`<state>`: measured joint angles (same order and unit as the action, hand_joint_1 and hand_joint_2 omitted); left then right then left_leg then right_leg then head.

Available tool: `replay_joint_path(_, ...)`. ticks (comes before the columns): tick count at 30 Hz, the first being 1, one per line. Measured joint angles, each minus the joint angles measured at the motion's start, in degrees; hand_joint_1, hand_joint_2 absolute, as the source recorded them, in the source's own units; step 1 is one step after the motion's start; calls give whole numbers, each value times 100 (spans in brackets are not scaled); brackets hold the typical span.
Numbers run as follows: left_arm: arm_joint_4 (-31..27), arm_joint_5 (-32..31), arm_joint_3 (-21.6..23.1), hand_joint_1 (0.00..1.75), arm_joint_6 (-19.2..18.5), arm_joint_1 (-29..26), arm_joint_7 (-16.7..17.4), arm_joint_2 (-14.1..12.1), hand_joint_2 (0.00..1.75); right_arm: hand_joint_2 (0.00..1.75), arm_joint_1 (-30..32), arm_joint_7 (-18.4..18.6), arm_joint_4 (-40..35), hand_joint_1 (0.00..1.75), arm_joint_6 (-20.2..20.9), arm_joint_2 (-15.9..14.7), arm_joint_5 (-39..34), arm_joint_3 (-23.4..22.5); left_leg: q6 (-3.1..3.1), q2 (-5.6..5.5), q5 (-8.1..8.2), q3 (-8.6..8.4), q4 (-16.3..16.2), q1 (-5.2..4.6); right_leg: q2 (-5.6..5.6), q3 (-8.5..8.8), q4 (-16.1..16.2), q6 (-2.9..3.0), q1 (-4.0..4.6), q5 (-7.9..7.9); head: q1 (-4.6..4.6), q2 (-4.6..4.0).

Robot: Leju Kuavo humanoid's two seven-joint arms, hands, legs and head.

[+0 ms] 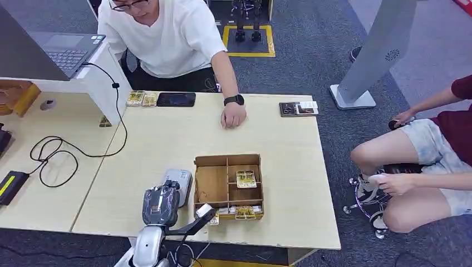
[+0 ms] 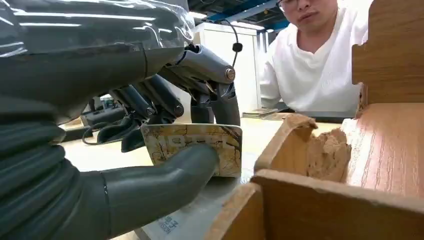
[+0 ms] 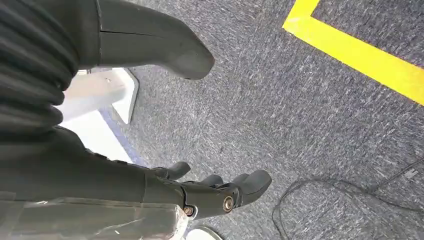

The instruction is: Pass the card to the sensor for recognition and then transmit it.

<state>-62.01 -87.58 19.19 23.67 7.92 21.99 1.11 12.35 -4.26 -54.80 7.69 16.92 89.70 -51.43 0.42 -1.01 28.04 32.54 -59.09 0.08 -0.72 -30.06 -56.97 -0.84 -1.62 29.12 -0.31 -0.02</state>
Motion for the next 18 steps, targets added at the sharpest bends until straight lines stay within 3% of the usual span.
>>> replay_joint_path(18, 9, 66, 63, 175, 110, 12, 0, 2, 175, 175, -1, 4, -20, 0, -9, 4, 0, 0, 0, -1, 0, -2, 0, 0, 2, 4, 0, 0, 0, 0, 0, 0)
